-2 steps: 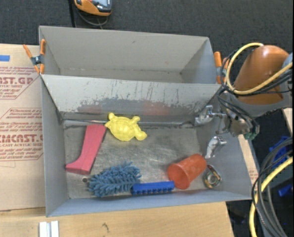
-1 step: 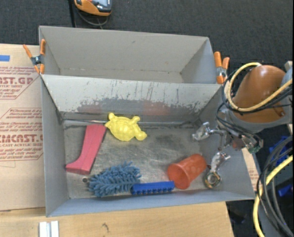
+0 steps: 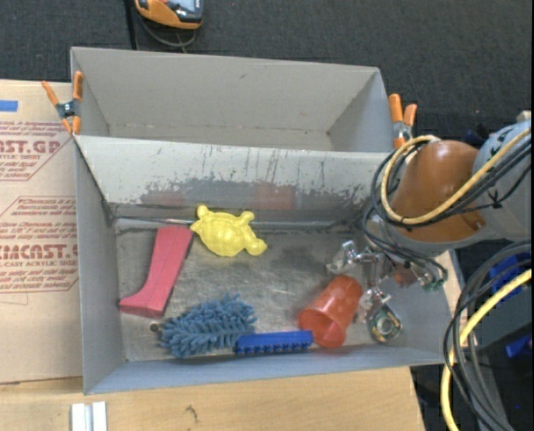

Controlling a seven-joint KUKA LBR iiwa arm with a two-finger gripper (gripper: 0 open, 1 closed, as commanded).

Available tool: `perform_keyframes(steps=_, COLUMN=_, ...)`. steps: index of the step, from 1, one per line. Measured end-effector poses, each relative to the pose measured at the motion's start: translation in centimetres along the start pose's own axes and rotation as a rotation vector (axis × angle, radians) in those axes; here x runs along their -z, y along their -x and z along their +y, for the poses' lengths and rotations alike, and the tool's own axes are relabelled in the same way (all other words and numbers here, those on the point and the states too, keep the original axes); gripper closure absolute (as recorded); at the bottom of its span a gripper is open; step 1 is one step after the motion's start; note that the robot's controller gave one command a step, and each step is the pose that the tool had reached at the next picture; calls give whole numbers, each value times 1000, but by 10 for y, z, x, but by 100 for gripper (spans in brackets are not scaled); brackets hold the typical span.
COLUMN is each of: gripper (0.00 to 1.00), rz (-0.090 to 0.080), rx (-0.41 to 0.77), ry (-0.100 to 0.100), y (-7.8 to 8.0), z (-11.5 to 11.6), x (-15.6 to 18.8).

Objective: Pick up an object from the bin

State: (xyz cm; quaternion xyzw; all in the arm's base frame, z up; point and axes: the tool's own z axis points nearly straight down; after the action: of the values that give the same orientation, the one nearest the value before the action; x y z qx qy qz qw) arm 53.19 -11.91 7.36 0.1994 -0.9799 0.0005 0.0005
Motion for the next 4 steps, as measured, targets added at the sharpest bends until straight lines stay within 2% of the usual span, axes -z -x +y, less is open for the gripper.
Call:
perform_keyframes(steps=2, gripper=100, rz=5, rx=-7, ry=4, y=0, z=1, x=9)
perform_keyframes(steps=3, gripper=100, rz=-5, rx=-27, ry=0, y=7, z=0, x=70)
perform_keyframes(steps=4, gripper=100, rz=-2, rx=8, ry=2, y=13, z=3, x=112)
